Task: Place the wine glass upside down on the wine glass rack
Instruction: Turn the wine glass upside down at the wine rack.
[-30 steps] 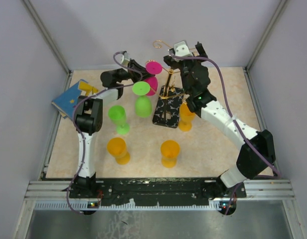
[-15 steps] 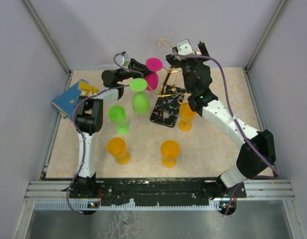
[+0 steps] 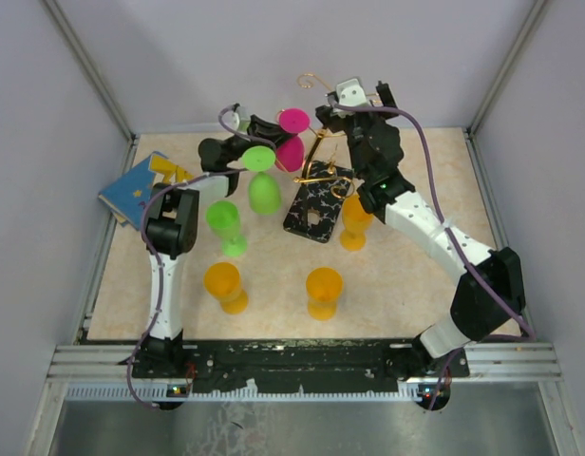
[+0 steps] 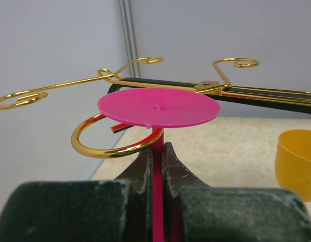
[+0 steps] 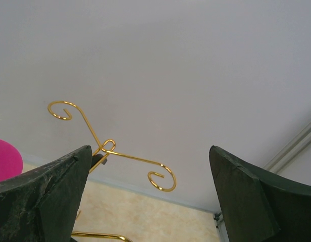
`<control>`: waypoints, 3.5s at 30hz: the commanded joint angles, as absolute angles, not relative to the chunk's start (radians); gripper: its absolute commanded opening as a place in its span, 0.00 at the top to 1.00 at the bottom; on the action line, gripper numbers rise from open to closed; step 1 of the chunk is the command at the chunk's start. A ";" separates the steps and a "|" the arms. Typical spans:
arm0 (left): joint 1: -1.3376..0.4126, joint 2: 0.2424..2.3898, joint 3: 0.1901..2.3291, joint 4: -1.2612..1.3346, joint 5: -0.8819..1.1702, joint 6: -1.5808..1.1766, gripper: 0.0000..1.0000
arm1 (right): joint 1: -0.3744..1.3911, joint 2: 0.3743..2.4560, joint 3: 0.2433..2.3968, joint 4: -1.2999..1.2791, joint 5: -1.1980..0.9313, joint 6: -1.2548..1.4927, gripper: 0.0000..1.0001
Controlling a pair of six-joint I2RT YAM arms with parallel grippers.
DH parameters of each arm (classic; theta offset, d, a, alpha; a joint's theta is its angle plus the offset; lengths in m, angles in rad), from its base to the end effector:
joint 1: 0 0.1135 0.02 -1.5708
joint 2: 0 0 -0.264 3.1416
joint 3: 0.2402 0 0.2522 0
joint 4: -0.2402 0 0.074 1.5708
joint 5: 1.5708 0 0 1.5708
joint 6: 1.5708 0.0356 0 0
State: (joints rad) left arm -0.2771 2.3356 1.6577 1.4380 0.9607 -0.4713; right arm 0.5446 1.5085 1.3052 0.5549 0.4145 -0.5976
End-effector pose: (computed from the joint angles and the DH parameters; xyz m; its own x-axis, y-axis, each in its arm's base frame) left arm 0.4726 -0.1647 0.2621 0.2599 -0.3444 -0.9021 0.9496 0.2606 0.1741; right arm 0.3116 0.1720 0.4230 0.3284 -0.4032 -0.8542 0.0411 0.9095 -0.4136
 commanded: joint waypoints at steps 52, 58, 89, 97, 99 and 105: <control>-0.256 2.215 1.512 1.553 0.975 -0.447 1.00 | 0.535 1.510 1.330 0.567 0.397 -0.551 0.01; -0.268 2.232 1.537 1.536 0.982 -0.445 0.88 | 0.535 1.508 1.325 0.565 0.399 -0.544 0.01; -0.126 2.120 1.377 1.439 0.931 -0.390 0.00 | 0.461 1.565 1.544 0.223 0.465 -0.315 0.01; -0.102 2.034 1.454 0.889 0.768 -0.267 0.00 | 0.343 1.575 1.681 -0.059 0.577 -0.091 0.01; -0.100 2.024 1.508 0.727 0.752 -0.234 0.00 | 0.280 1.568 1.700 -0.159 0.550 0.040 0.01; -0.100 1.922 1.486 0.570 0.677 -0.142 0.00 | 0.186 1.531 1.674 -0.368 0.485 0.126 0.01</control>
State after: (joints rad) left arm -0.1043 2.0132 1.4792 0.7662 0.7551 -0.2321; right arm 0.2092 1.5753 1.6512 -0.1764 0.5079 0.0288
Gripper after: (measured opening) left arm 0.997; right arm 0.992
